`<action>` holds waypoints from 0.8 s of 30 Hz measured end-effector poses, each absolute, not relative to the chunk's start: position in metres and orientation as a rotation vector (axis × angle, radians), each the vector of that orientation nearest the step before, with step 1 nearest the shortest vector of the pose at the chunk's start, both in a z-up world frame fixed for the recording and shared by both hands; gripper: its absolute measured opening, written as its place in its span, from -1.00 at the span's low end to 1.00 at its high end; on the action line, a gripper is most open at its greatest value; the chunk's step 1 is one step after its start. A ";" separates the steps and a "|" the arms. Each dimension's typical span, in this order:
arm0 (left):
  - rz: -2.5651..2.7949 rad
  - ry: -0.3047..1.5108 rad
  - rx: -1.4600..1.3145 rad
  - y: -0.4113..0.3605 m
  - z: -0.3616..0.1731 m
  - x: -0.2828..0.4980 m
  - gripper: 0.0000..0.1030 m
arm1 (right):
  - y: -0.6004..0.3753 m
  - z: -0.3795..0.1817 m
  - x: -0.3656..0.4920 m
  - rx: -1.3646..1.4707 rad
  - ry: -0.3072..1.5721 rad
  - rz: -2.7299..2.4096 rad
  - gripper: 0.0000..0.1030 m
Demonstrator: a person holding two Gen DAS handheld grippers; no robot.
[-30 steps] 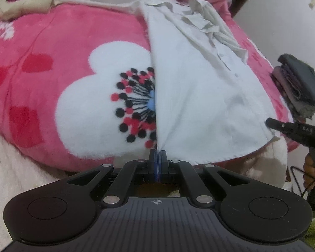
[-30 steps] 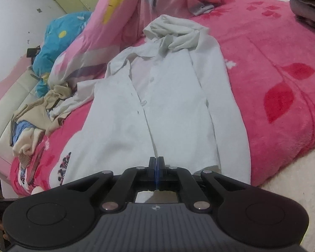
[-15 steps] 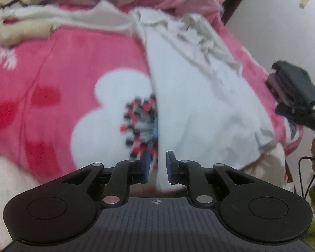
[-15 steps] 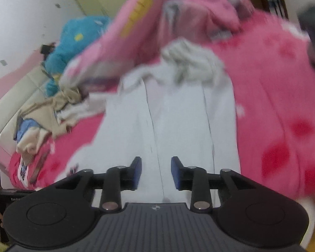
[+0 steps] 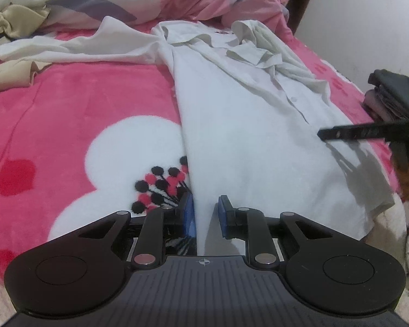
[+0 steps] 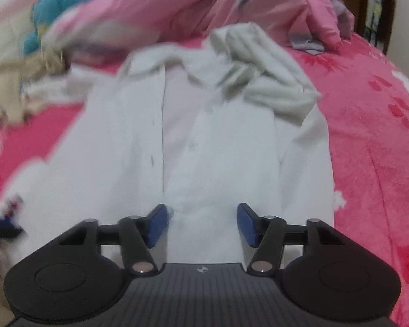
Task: Fold clothes
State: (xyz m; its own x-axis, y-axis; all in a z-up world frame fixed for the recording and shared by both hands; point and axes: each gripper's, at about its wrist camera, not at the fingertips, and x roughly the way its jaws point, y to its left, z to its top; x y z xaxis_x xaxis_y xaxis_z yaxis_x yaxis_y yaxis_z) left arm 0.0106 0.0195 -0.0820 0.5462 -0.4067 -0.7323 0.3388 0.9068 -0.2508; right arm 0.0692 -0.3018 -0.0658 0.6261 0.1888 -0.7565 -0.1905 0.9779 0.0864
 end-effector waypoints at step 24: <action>-0.417 0.883 -0.074 0.015 -0.071 0.012 -0.60 | -0.463 0.010 0.048 0.377 0.383 -0.074 0.04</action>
State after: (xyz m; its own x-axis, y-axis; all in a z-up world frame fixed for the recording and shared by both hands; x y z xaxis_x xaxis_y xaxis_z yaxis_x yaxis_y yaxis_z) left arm 0.0120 0.0152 -0.0713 0.5604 -0.3837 -0.7340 0.3233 0.9173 -0.2326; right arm 0.0477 -0.4633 0.0095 0.9259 0.0001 -0.3778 0.1408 0.9278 0.3454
